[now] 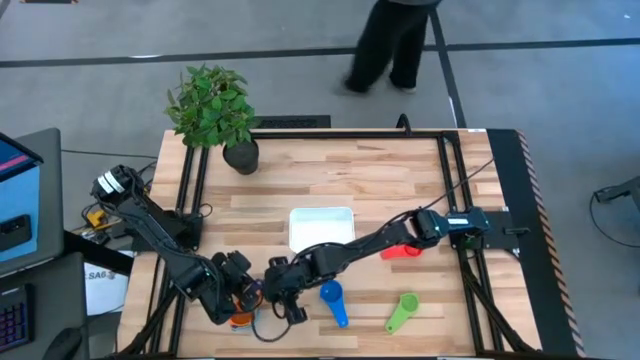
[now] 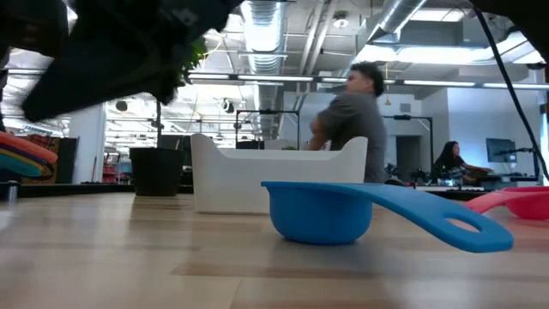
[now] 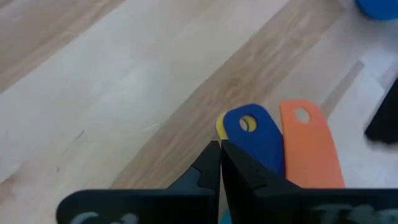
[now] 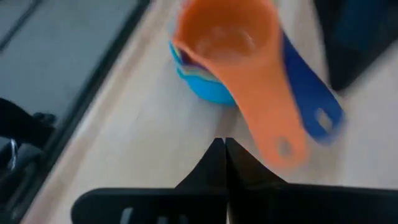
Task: Nest measuring cups in basket
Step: Stack the orange measuring cup into the purple measuring cup, then stack the blue measuring cup into the orange measuring cup
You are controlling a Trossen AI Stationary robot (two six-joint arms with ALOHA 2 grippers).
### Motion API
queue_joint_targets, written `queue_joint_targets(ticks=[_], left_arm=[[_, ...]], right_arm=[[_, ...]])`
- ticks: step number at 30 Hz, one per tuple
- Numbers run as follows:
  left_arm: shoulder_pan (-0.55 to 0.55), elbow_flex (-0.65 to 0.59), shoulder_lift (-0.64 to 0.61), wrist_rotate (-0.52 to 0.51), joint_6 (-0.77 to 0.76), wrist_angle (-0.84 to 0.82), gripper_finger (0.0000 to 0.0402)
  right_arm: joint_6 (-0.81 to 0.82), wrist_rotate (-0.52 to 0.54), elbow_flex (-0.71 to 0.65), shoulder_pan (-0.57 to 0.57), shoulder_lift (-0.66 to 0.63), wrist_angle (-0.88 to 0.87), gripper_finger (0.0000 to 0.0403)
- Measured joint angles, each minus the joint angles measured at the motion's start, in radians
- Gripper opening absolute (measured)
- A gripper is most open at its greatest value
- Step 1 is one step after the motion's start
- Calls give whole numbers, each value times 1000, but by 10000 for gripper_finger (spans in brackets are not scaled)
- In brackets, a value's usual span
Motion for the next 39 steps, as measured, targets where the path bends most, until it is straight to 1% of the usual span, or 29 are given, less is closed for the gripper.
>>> queue_joint_targets(ticks=[3, 5, 8, 11, 18, 23, 28, 30, 33, 35, 37, 39], left_arm=[[0, 0, 0, 9, 5, -6, 0], [0, 0, -1, 11, 13, -5, 0], [1, 0, -1, 17, 29, -11, 0], [11, 0, -1, 25, 47, -9, 0], [35, 0, -1, 32, 127, 68, 0], [59, 0, -1, 56, 196, 101, 0], [67, 0, -10, 81, 174, 82, 0], [66, 0, -21, 79, 151, 64, 0], [65, 0, -51, 72, 117, 34, 0], [59, 0, -73, 31, 96, 4, 0], [56, 0, -89, -3, 81, -14, 0], [57, 0, -106, -13, 81, -38, 0]], right_arm=[[1, -13, -7, 4, 13, 10, 6], [0, -4, 0, 7, 32, 64, 7], [1, -3, 1, 7, 44, 48, 4], [3, 2, 3, 5, 56, 75, 4], [14, 56, 3, -23, 54, 75, 5], [12, 45, 3, -34, 51, 66, 9], [34, 55, 3, -39, 48, 7, 8], [38, 55, 3, -40, 28, -42, 7], [58, 51, 5, -46, -15, -64, 8], [59, 40, 4, -53, -48, -104, 10], [55, 23, 6, -69, -62, -49, 11], [52, -7, 3, -84, -84, -83, 11]])
